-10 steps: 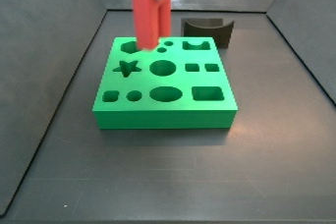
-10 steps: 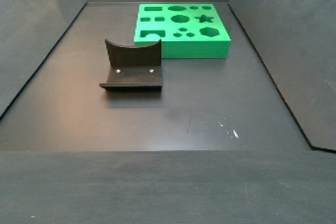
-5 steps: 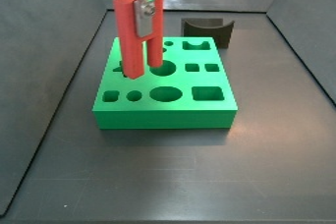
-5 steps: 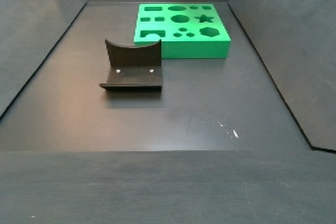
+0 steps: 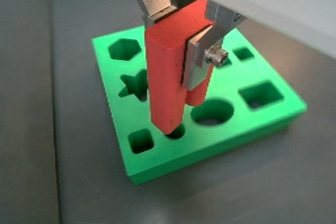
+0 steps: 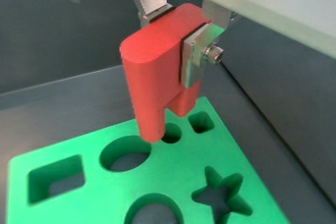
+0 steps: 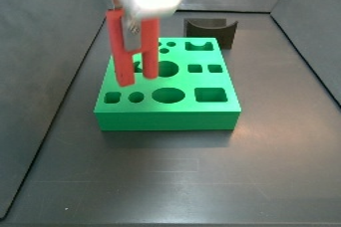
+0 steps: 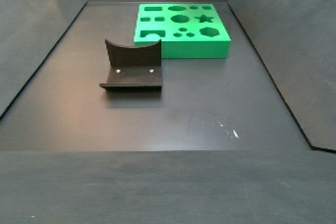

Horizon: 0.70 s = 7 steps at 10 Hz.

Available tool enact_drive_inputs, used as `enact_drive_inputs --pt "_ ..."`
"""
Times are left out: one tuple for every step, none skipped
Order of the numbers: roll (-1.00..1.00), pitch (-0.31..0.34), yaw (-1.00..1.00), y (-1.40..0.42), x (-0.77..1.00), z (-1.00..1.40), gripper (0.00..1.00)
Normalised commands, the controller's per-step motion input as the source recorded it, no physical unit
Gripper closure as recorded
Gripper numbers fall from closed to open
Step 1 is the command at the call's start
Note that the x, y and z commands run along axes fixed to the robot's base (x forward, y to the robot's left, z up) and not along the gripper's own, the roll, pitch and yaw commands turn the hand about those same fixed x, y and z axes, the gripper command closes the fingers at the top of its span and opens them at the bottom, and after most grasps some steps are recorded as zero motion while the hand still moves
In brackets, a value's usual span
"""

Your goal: Insert the square-circle object.

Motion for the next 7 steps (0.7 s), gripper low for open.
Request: enact_drive_inputs --pt "0.07 0.0 -1.0 0.0 -0.08 -0.36 1.0" --pt "0.06 0.0 -1.0 0.0 -0.06 -0.37 1.0" --pt "0.07 0.0 -1.0 0.0 -0.02 -0.34 1.0" --pt "0.12 0.026 -0.93 -0.06 -0.14 -0.18 1.0" --pt "0.1 0.004 -0.69 -0.17 -0.36 -0.1 1.0" --pt "0.02 -0.03 -0.34 0.0 -0.37 0.0 1.0" --pt "0.0 0.0 -0.15 0.1 -0.16 0.0 1.0"
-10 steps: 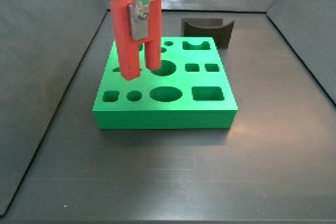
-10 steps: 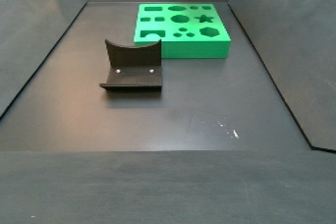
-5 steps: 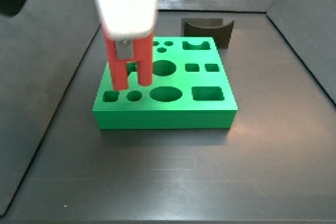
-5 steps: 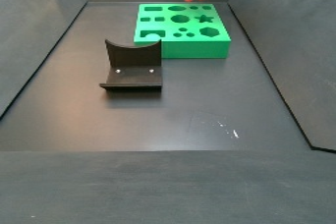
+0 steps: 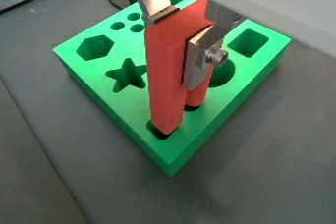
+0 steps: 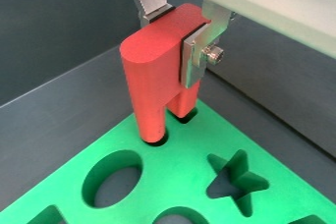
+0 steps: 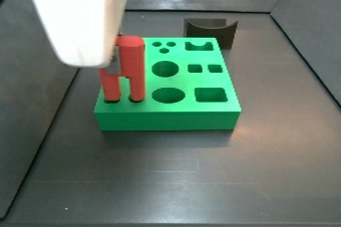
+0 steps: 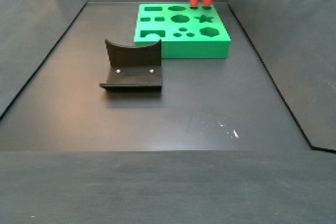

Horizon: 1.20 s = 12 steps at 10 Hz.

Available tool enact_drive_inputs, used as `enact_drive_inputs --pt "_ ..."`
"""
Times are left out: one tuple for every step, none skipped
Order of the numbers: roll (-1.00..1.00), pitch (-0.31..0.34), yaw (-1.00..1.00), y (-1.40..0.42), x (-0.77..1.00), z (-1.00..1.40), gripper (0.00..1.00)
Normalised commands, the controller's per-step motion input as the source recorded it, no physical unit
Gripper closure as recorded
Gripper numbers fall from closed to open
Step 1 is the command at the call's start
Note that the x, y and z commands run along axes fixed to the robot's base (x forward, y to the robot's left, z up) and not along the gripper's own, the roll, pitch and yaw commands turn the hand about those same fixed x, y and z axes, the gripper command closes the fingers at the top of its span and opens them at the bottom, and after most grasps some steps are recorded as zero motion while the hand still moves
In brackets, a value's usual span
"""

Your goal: Insert the square-circle object.

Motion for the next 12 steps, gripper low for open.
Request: enact_drive_inputs --pt "-0.1 -0.094 0.0 0.0 -0.18 -0.13 1.0" --pt "-0.26 -0.151 0.0 0.0 0.0 -0.15 1.0" --pt "-0.3 -0.079 0.0 0.02 0.09 -0.11 1.0" --pt "-0.25 -0.026 0.0 0.01 0.17 -0.13 1.0" --pt "-0.15 0.0 0.0 0.04 0.17 -0.24 1.0" --pt "-0.07 -0.043 0.0 0.1 0.0 -0.33 1.0" --pt "-0.12 -0.103 0.0 0.14 -0.24 -0.36 1.0" --pt "-0.19 -0.107 0.0 0.17 -0.42 -0.25 1.0" --pt "-0.25 -0.094 0.0 0.15 -0.39 -0.15 1.0" --pt "-0.27 -0.086 0.01 0.09 -0.33 -0.12 1.0" --pt "-0.28 -0.079 0.0 0.03 -0.25 -0.07 1.0" --pt "-0.28 -0.071 0.01 0.0 -0.29 0.0 1.0"
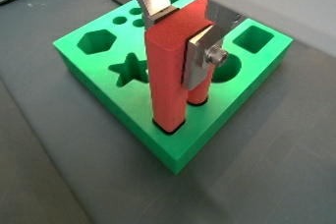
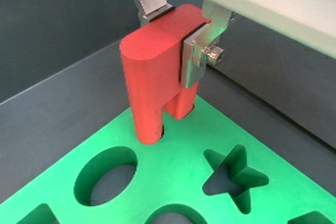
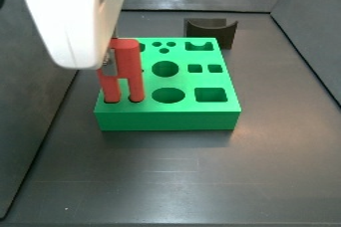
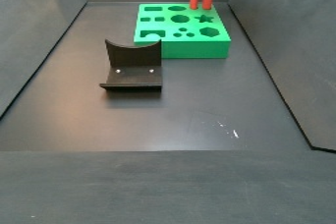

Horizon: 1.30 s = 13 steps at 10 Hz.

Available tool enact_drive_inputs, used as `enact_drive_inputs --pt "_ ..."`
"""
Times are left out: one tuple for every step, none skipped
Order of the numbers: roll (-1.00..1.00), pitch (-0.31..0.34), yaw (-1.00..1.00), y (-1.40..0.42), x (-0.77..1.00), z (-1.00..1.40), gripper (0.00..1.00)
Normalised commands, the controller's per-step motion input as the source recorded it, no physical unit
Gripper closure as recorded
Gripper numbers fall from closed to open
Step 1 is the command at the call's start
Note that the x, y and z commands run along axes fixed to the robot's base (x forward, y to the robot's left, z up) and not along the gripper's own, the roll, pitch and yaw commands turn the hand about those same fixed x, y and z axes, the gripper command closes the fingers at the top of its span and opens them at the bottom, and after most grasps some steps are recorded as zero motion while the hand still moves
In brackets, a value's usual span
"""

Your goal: Insert the square-circle object.

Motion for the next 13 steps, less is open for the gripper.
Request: enact_drive_inputs --pt "-0.23 -0.071 0.02 0.02 -0.3 0.0 1.0" --pt "-0.2 -0.063 0.0 0.0 -0.23 0.0 1.0" --pt "-0.07 -0.034 0.0 -0.01 0.03 -0.33 1.0" --pt "0.0 0.0 -0.05 -0.05 0.32 -0.48 1.0" --pt "0.0 0.0 -0.09 -0.01 0.3 -0.45 1.0" --pt "0.0 0.0 -0.07 0.0 0.22 -0.42 1.0" --pt "0.0 0.0 -0.03 0.0 0.17 -0.35 1.0" --pt "0.07 0.021 0.0 0.0 0.12 -0.27 1.0" --pt "0.14 0.0 0.0 0.0 0.0 -0.3 1.0" --pt "0.16 0.0 0.01 0.0 0.01 -0.28 1.0" --pt "0.16 0.01 0.01 0.0 0.07 -0.26 1.0" --pt "0.0 0.0 0.0 0.0 0.0 -0.03 1.0" --pt "0.0 0.0 0.0 0.0 0.0 0.0 1.0"
